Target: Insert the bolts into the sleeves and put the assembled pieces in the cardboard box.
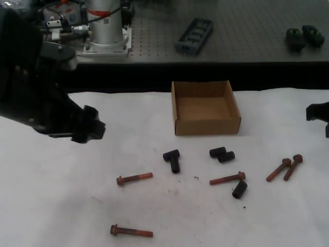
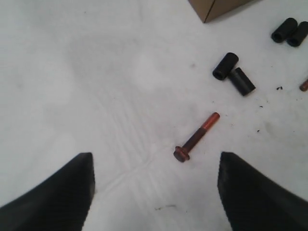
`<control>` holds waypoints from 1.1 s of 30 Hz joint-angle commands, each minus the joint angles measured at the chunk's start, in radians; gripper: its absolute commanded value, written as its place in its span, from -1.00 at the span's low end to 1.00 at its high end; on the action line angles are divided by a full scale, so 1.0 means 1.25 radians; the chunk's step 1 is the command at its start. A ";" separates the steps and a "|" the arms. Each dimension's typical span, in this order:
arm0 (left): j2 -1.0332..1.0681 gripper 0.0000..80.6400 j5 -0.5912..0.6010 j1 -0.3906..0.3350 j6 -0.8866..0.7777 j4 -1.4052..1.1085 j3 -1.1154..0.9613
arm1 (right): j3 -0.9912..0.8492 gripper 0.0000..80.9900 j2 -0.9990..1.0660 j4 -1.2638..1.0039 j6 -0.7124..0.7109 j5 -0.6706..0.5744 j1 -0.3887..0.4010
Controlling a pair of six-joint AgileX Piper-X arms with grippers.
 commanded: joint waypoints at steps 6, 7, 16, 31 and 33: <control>0.043 0.29 -0.039 -0.042 0.032 -0.096 -0.008 | -0.060 -0.11 0.134 -0.008 0.085 -0.104 -0.057; 0.046 0.29 -0.048 -0.046 0.036 -0.100 -0.008 | -0.067 -0.13 0.149 -0.008 0.094 -0.104 -0.059; 0.109 0.29 -0.048 -0.048 0.045 -0.128 -0.009 | -0.126 -0.20 0.249 -0.006 0.121 -0.143 -0.058; 0.188 0.29 -0.048 -0.048 0.045 -0.148 -0.028 | -0.141 -0.23 0.323 -0.048 0.169 -0.196 -0.055; 0.188 0.29 -0.048 -0.048 0.045 -0.149 -0.028 | -0.141 -0.23 0.336 -0.054 0.169 -0.196 -0.055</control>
